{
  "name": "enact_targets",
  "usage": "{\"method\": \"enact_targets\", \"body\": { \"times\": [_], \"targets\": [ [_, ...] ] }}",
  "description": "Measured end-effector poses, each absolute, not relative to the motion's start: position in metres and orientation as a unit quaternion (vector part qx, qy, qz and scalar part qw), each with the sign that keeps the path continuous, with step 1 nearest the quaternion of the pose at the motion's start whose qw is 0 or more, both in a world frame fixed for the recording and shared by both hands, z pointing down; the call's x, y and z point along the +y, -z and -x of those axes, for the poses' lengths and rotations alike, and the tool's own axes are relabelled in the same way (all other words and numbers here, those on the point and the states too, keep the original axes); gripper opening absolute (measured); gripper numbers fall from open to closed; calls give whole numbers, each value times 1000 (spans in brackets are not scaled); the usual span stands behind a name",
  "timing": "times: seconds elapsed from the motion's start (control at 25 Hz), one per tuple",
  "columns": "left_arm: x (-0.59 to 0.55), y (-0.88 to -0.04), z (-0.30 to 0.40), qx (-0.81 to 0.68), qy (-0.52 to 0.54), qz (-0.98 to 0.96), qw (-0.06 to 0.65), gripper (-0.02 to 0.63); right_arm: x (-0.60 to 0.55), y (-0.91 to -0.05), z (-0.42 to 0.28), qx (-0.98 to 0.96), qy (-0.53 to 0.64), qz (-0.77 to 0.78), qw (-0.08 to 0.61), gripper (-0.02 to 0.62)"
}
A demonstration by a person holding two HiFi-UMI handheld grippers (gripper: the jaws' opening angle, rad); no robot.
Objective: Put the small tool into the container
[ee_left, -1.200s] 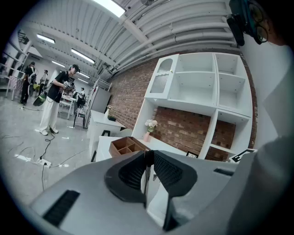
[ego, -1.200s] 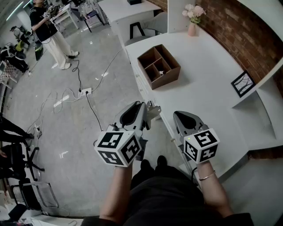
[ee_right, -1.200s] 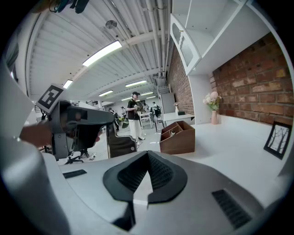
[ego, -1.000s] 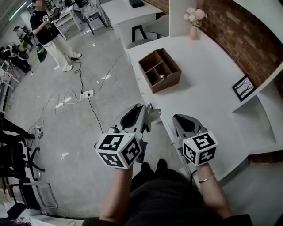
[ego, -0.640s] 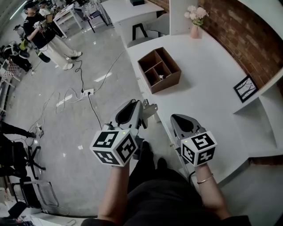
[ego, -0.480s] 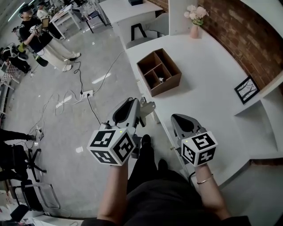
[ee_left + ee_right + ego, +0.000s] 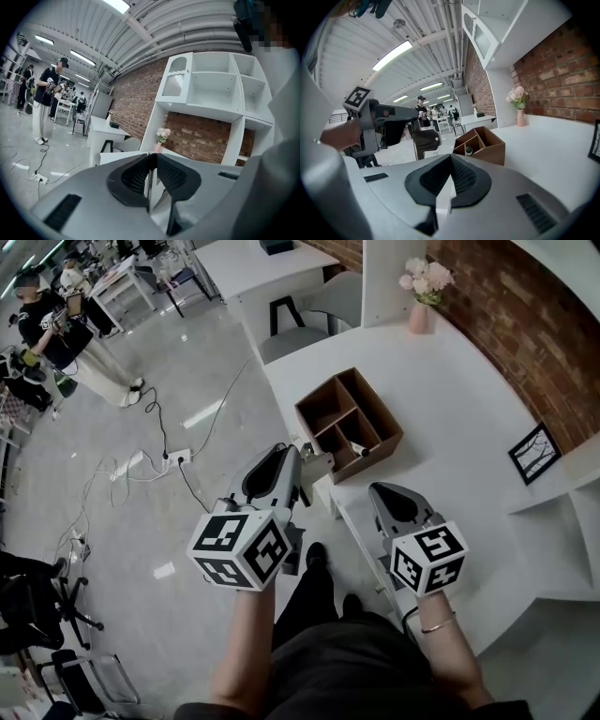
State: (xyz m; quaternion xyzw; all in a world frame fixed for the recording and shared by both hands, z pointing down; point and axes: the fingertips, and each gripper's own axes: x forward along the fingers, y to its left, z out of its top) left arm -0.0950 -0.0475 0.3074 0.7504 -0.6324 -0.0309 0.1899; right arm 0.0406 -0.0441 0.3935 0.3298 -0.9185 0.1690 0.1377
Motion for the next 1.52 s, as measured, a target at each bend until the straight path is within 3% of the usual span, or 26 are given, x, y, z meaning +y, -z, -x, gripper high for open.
{"method": "enact_targets", "body": {
  "times": [0.8, 1.52],
  "targets": [
    [-205, -290, 118, -527, 10, -830, 180, 66, -147, -381, -1, -877, -180, -429, 119, 5],
    [-240, -329, 102, -467, -12, -863, 193, 66, -173, -386, -8, -847, -193, -479, 124, 5]
  ]
}}
